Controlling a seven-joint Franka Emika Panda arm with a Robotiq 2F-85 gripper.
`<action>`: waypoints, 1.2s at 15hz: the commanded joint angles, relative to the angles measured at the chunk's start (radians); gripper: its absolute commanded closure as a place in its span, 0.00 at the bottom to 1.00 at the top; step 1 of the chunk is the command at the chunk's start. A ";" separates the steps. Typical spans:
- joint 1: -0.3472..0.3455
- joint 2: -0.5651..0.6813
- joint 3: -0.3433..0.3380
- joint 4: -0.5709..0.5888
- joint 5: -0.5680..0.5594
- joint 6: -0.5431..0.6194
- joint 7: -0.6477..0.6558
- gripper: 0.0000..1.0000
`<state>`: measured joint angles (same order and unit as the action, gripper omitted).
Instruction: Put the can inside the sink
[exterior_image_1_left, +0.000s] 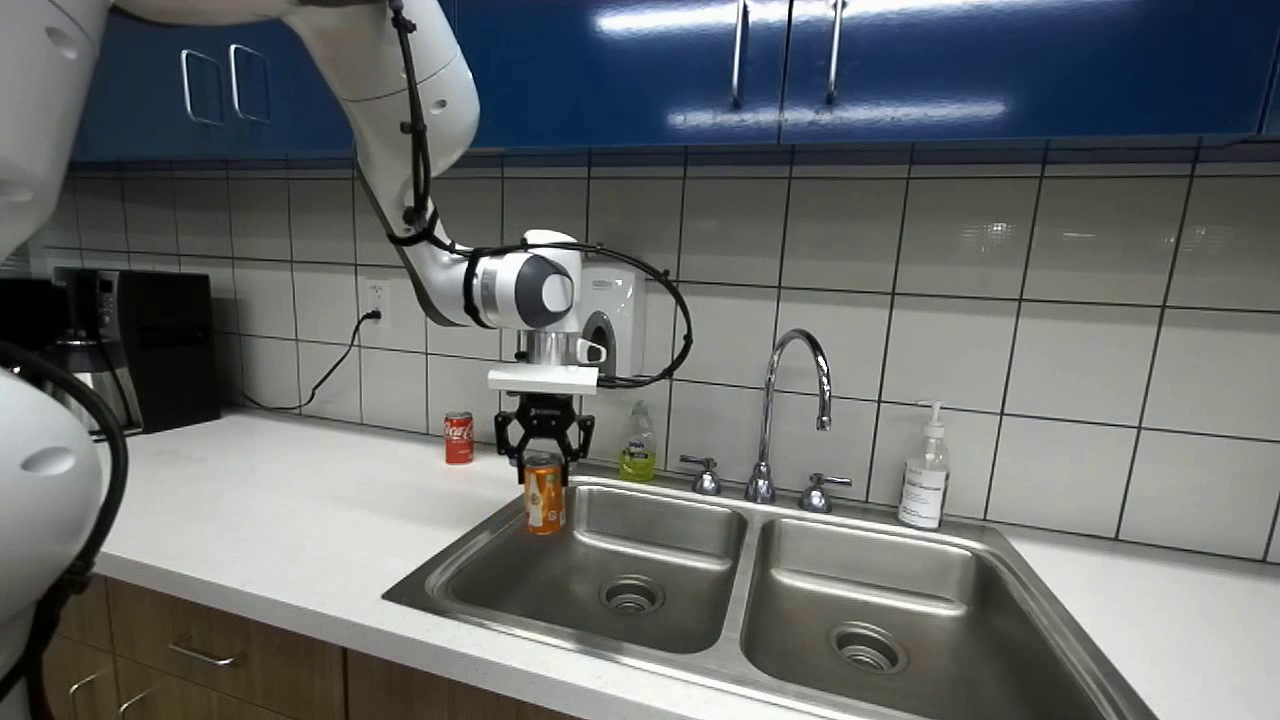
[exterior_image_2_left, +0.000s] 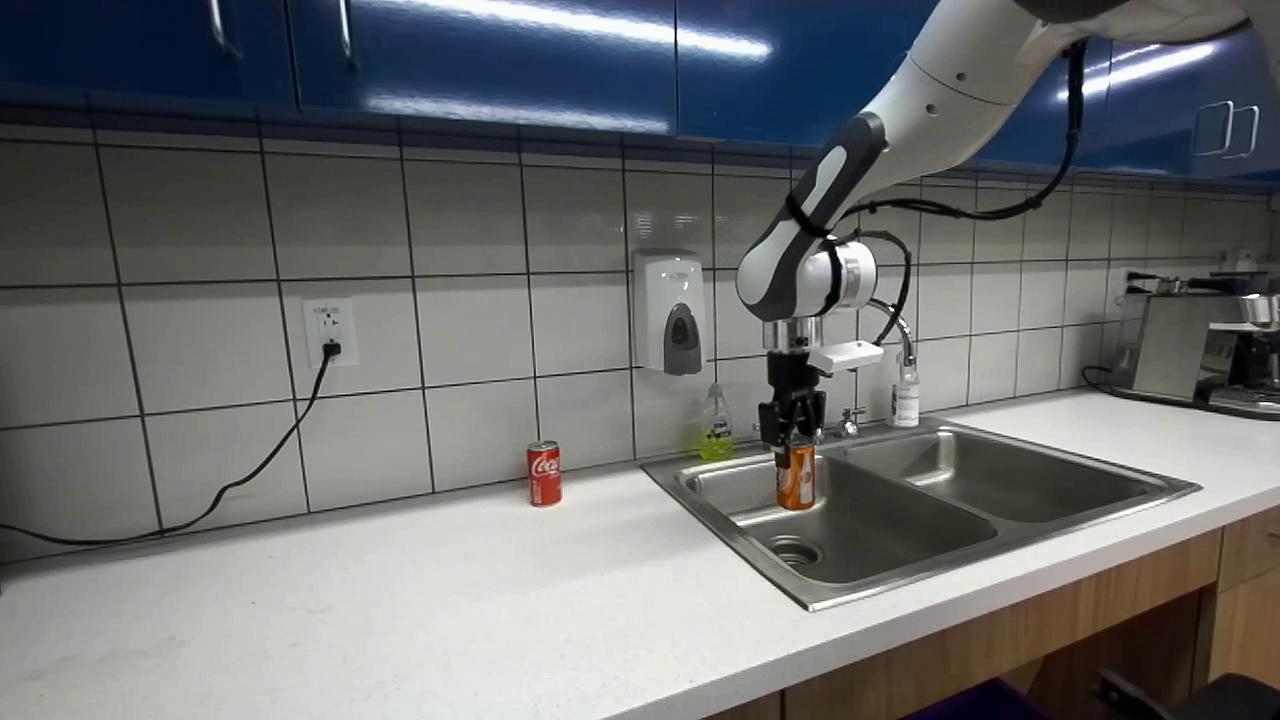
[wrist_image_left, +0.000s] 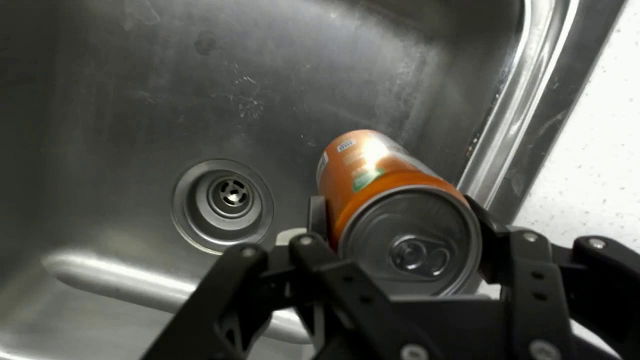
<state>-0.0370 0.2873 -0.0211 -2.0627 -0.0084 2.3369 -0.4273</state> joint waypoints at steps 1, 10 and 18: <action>-0.039 -0.026 -0.014 -0.018 -0.013 -0.008 0.035 0.61; -0.111 0.109 -0.033 0.018 0.013 0.035 0.019 0.61; -0.147 0.256 -0.018 0.062 0.021 0.109 0.019 0.61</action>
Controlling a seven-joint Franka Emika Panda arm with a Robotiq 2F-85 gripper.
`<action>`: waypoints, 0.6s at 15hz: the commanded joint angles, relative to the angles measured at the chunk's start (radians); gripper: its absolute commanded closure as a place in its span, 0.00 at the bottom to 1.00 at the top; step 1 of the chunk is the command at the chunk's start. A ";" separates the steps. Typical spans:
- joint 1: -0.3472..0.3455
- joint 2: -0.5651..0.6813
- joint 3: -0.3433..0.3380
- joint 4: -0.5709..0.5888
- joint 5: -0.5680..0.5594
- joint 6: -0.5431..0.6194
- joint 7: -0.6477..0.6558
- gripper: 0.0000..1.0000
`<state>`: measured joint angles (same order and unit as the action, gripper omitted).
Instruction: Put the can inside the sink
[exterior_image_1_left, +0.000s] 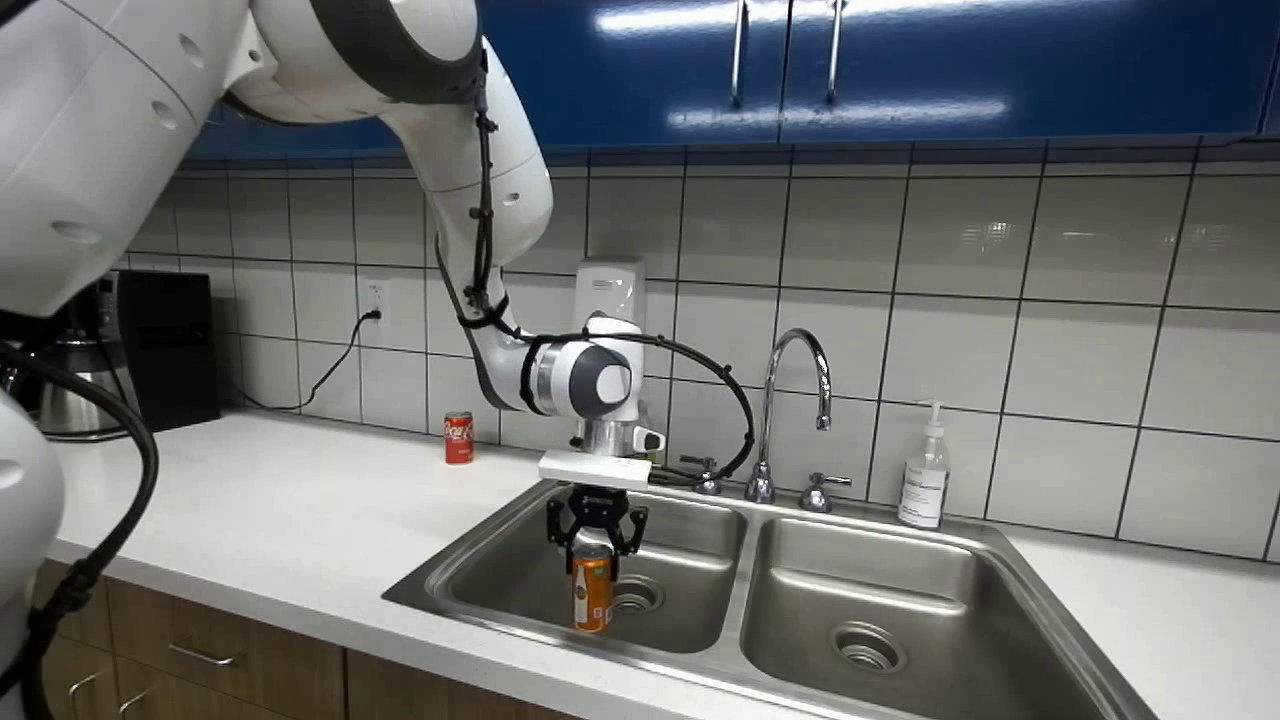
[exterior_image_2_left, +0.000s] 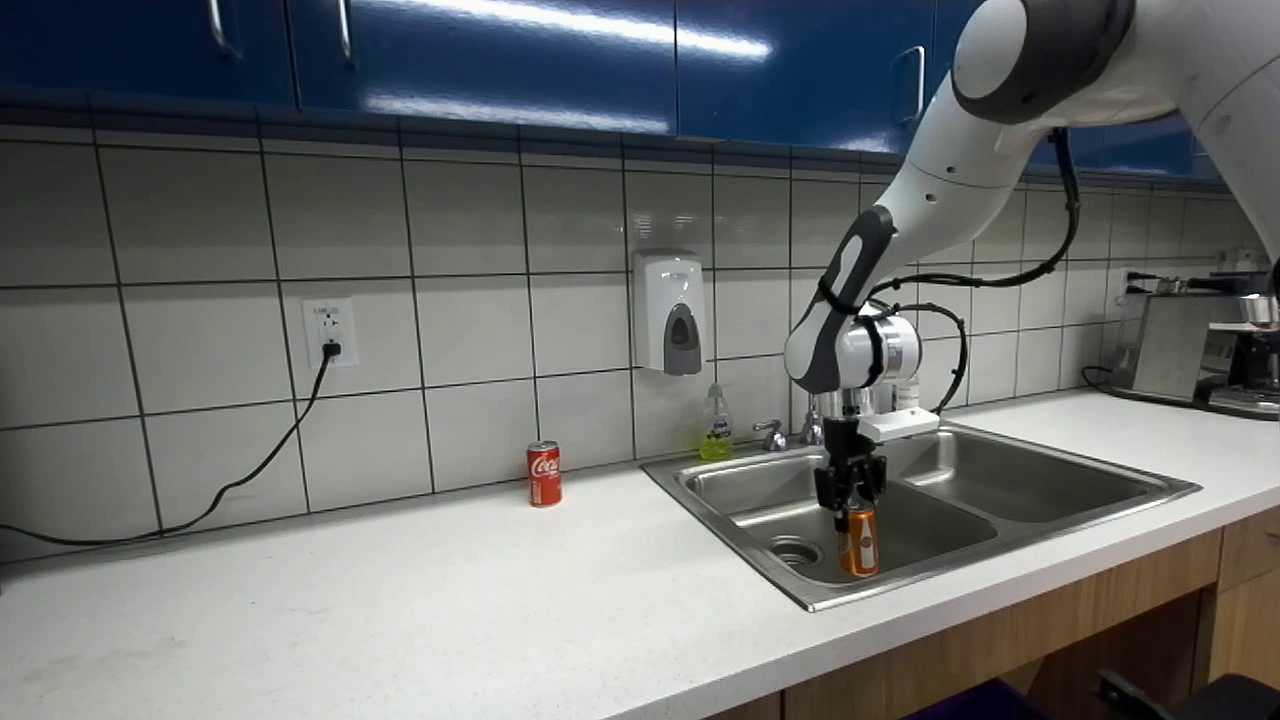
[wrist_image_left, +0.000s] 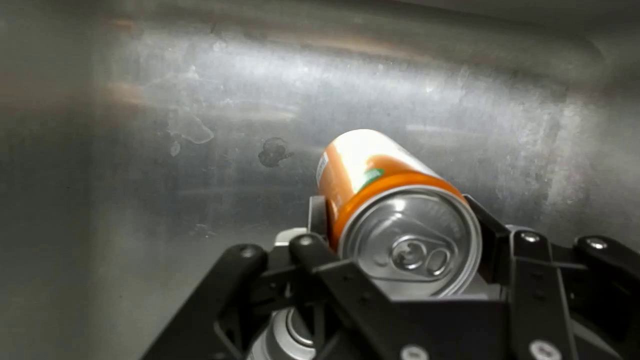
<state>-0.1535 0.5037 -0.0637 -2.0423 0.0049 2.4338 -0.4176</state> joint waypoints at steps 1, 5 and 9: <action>-0.033 0.052 0.028 0.049 0.009 0.014 0.009 0.61; -0.039 0.090 0.031 0.073 0.005 0.017 0.012 0.61; -0.043 0.113 0.032 0.091 0.004 0.015 0.014 0.61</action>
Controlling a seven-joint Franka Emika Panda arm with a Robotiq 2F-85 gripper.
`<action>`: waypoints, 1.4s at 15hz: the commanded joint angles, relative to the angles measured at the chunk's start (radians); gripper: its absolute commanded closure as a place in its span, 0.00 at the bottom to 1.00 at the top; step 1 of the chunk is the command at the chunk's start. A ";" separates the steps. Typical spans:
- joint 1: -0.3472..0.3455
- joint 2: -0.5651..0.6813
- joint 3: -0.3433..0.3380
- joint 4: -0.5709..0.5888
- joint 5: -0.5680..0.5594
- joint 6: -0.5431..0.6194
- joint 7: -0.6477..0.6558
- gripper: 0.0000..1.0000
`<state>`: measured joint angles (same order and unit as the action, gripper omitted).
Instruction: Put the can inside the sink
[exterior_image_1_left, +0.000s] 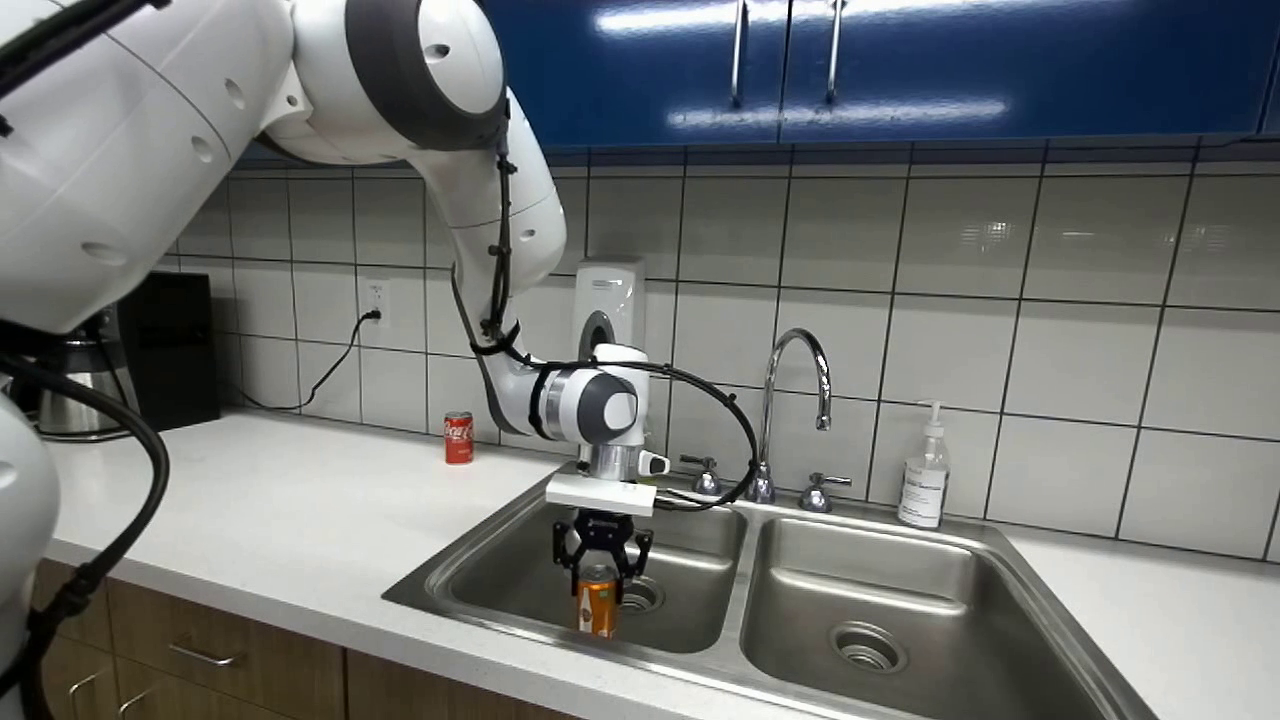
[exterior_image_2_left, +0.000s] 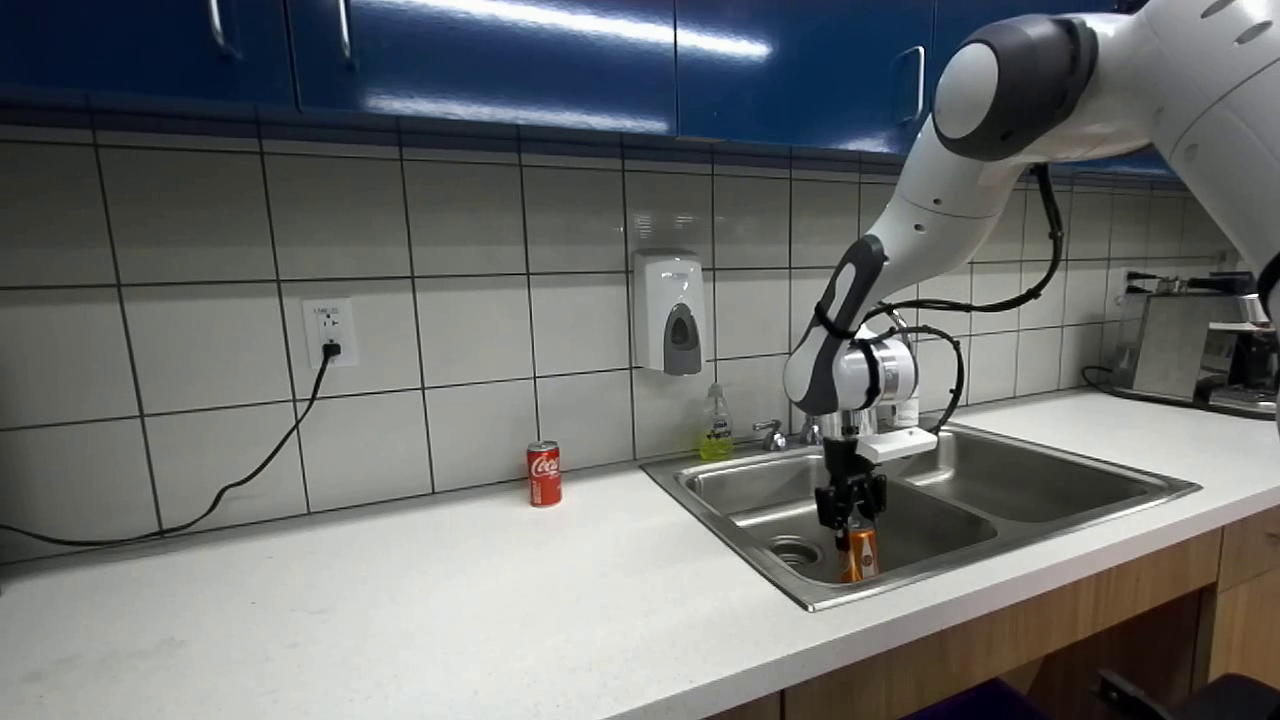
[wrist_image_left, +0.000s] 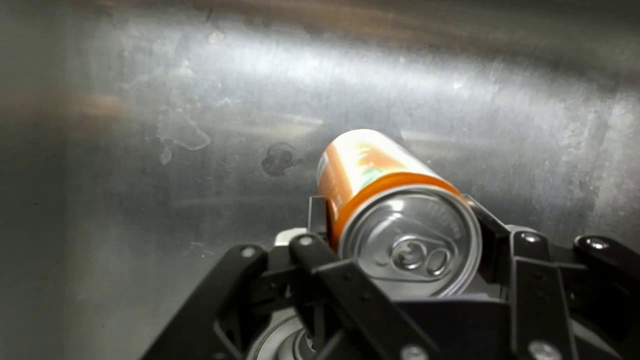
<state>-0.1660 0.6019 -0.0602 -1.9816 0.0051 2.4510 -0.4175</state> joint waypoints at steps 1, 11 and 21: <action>-0.031 0.019 0.030 0.033 0.004 -0.002 0.014 0.61; -0.035 0.039 0.031 0.047 0.004 -0.005 0.015 0.61; -0.037 0.049 0.031 0.049 0.004 -0.005 0.017 0.61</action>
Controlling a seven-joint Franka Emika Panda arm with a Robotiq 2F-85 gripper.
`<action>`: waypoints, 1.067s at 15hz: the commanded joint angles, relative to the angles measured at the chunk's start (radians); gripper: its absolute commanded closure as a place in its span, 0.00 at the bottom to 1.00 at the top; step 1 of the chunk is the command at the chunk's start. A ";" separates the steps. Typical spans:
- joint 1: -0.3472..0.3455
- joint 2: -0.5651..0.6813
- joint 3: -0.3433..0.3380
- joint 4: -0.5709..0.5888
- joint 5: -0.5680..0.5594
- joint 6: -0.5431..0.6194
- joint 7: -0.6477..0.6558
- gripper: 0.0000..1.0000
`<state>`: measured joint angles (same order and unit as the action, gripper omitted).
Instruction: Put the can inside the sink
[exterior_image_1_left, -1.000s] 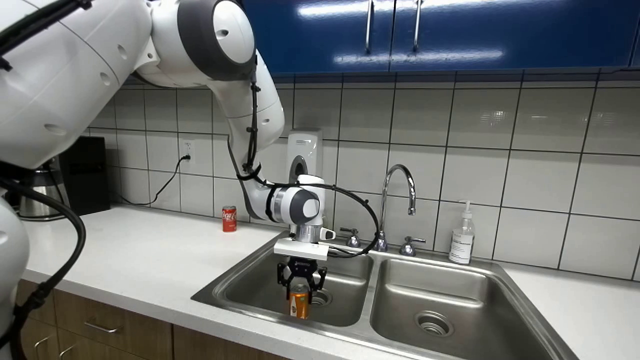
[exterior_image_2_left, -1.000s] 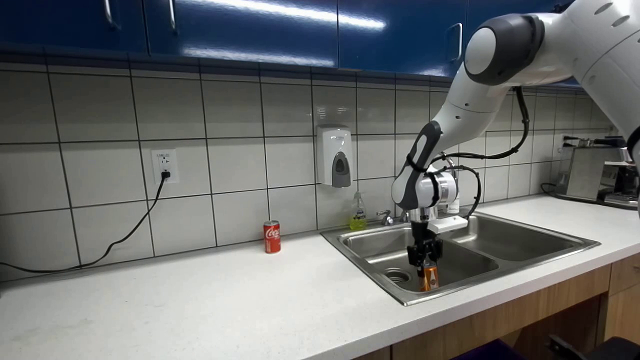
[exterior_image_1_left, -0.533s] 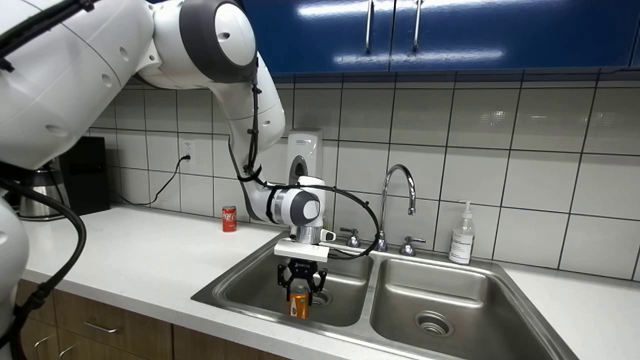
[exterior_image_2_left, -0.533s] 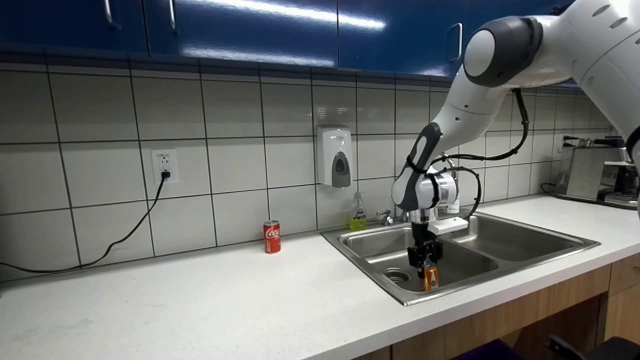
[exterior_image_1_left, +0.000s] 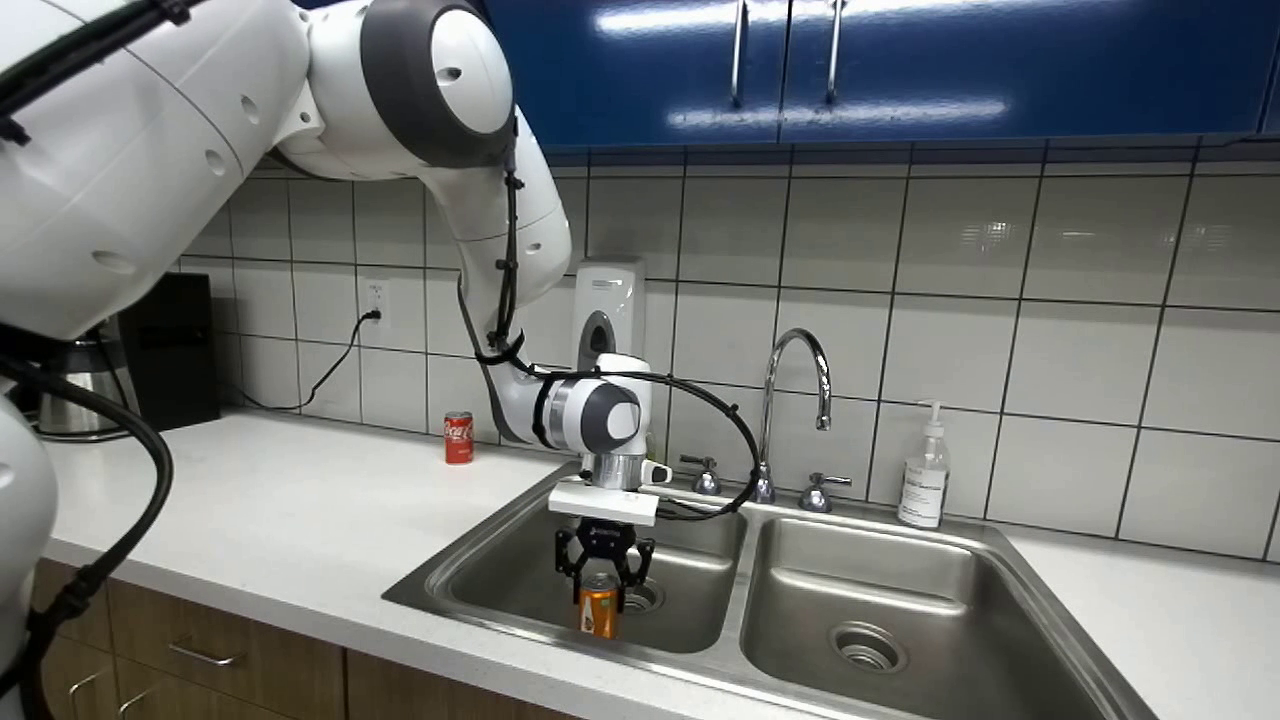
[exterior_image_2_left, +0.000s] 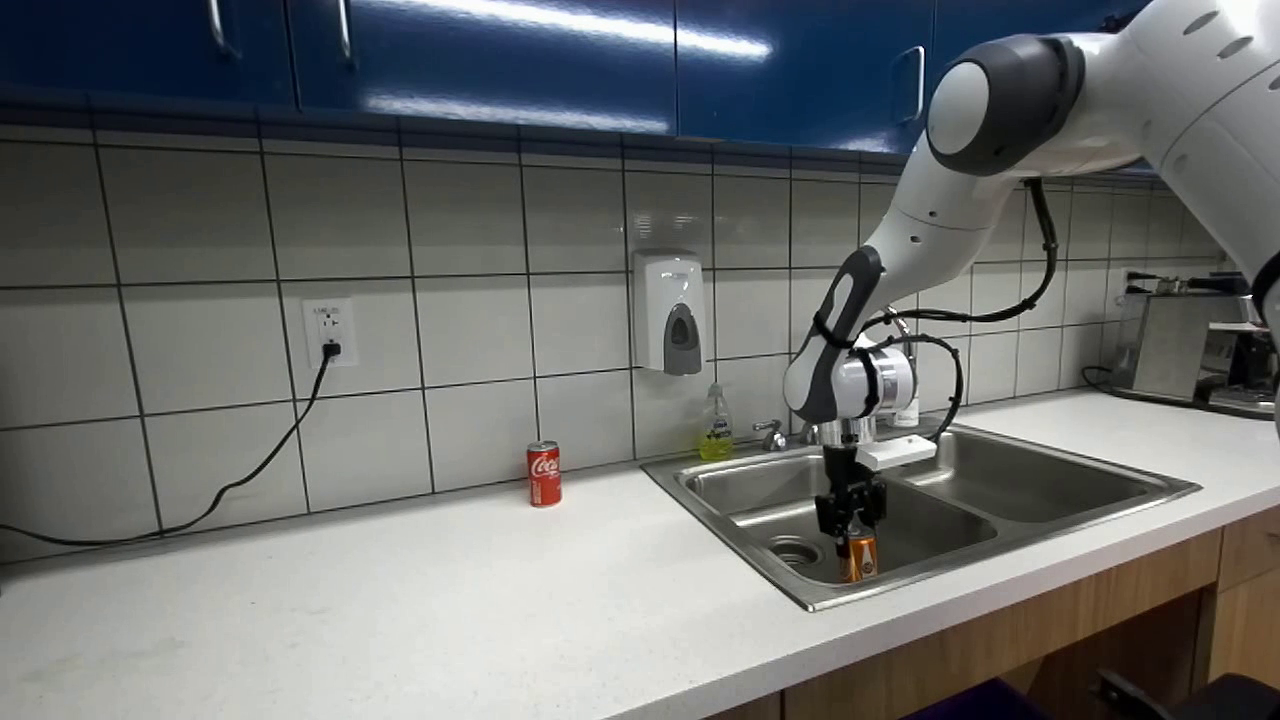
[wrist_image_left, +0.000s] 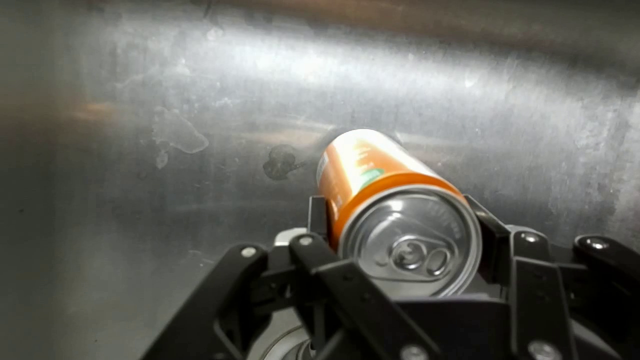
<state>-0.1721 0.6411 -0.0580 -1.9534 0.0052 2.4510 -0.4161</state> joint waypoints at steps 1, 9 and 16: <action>-0.029 0.009 0.027 0.021 0.003 -0.008 0.018 0.11; -0.019 -0.039 0.017 0.015 -0.008 -0.018 0.038 0.00; -0.008 -0.124 0.010 0.006 -0.015 -0.018 0.054 0.00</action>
<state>-0.1728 0.5728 -0.0578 -1.9304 0.0051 2.4508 -0.3924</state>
